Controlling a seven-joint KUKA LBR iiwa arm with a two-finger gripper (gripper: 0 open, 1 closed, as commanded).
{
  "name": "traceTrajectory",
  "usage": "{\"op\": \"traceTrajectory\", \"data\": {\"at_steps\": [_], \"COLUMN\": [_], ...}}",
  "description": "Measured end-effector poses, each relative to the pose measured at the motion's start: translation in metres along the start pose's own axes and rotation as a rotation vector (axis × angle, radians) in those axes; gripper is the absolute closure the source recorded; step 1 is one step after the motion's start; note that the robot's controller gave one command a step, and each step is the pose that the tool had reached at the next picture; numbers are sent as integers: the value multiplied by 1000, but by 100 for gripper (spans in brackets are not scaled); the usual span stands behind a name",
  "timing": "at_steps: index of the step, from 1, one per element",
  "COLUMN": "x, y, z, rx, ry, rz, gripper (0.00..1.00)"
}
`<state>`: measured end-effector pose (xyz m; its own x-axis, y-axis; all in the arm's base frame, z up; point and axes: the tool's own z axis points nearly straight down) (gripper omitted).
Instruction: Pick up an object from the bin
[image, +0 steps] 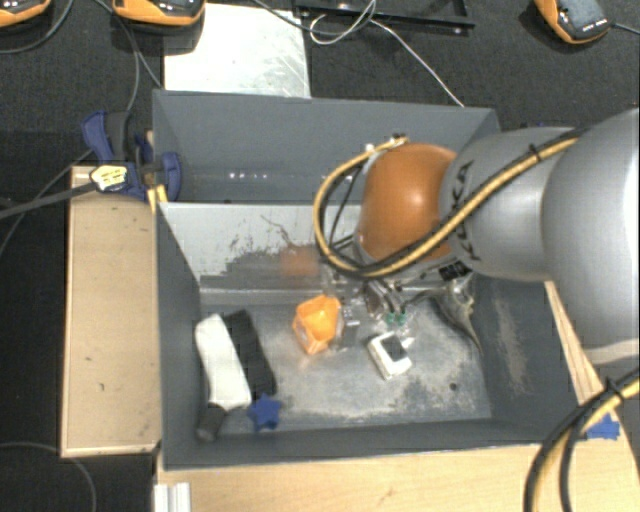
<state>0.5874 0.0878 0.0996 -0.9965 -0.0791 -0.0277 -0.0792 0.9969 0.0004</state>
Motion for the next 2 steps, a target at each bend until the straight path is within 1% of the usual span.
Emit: {"op": "traceTrajectory", "data": {"at_steps": [1, 2], "x": [0, 3], "y": [0, 0], "z": [0, -94], "rx": [0, 0], "ry": [0, 6], "rz": [1, -31], "gripper": [100, 100]}}
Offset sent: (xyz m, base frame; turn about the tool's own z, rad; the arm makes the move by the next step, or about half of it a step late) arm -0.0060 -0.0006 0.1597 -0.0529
